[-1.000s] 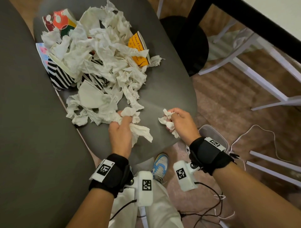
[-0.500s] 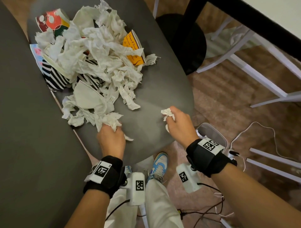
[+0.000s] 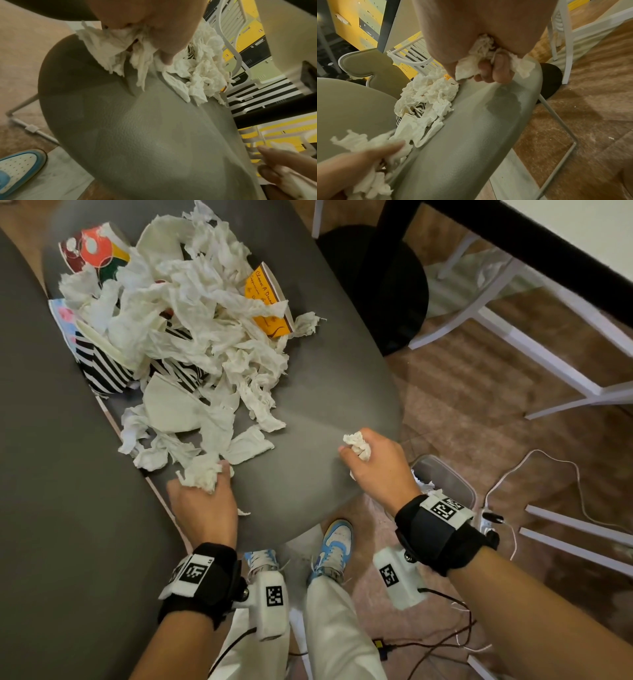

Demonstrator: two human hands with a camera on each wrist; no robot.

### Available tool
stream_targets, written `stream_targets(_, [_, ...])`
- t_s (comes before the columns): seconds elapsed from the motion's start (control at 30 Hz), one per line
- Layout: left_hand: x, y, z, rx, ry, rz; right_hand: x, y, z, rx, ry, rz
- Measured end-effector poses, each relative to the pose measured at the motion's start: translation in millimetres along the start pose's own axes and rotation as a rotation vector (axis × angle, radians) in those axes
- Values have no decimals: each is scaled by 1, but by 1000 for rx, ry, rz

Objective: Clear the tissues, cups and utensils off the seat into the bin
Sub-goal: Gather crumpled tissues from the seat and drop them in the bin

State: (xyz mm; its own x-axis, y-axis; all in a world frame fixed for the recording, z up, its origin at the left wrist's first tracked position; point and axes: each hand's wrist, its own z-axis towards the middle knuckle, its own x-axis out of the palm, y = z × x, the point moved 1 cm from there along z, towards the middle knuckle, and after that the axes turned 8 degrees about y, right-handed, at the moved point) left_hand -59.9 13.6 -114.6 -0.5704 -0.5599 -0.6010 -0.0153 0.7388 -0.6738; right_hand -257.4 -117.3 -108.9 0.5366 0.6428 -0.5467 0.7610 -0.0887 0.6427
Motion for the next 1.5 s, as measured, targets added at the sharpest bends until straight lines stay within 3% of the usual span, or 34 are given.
stream_targets(0.07, [-1,-12,-6,28,-28,-111,-1,-2,-1,7,-2,6])
stream_targets(0.2, [7,-29,-16,130,7,-115,-5,-2,-3,-8,-28,21])
stream_targets(0.3, [20,-39,-17,113,113,-58,-10,-3,-5,-15,-13,40])
stream_targets(0.43, [44,-61,-34,219,304,-125,-16,-8,-9,-40,-32,33])
stream_targets(0.63, [90,-80,-67,-30,634,-262,-35,-37,-25,109,-128,172])
stream_targets(0.7, [107,-84,-79,-49,718,-271,-42,-59,-32,184,-150,188])
stream_targets(0.87, [150,-82,-108,146,917,25,-49,-130,-56,378,-116,270])
stream_targets(1.03, [198,-71,-140,250,1226,431,-51,-188,-85,501,-145,336])
stream_targets(1.2, [251,-51,-164,401,1181,711,-44,-236,-88,592,-145,510])
stream_targets(1.33, [305,-16,-157,134,1248,599,-32,-275,-86,641,-85,438])
stream_targets(1.5, [333,13,-162,49,1421,560,-22,-304,-86,596,-110,420])
